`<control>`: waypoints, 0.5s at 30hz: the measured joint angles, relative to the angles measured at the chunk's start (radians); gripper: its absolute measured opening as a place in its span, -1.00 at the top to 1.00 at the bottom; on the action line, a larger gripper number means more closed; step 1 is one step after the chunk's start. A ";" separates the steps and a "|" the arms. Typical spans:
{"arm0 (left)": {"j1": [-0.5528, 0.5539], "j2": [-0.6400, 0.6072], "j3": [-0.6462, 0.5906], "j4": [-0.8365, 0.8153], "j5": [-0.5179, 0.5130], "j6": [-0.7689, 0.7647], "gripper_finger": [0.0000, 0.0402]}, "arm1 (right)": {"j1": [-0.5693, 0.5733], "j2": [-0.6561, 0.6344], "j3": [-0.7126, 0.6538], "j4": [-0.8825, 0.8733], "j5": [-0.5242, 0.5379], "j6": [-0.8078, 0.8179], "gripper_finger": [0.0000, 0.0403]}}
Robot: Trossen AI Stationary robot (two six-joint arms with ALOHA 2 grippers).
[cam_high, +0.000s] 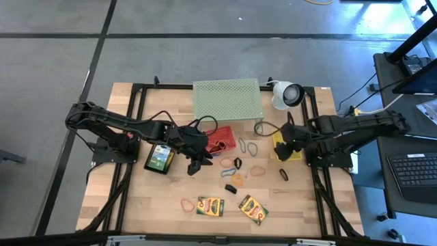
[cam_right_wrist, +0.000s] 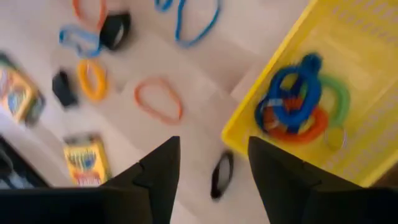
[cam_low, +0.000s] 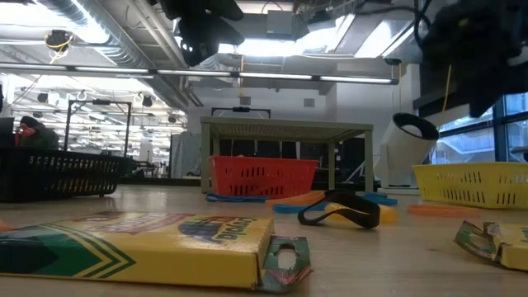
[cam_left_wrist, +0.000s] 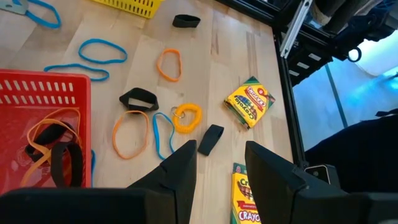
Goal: Pick & Place Office Desk Supplies
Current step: Put the black rubber band into the red bin
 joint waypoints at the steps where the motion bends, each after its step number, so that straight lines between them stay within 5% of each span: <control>1: 0.000 0.000 0.000 0.000 0.000 0.000 0.35 | 0.028 0.003 0.008 -0.026 -0.003 0.009 0.10; 6: 0.000 0.000 0.000 -0.014 -0.016 0.000 0.37 | 0.170 0.036 0.012 -0.106 -0.016 0.107 0.25; 15: 0.000 0.000 0.000 -0.045 -0.063 0.002 0.42 | 0.352 0.138 -0.052 0.004 0.003 0.301 0.38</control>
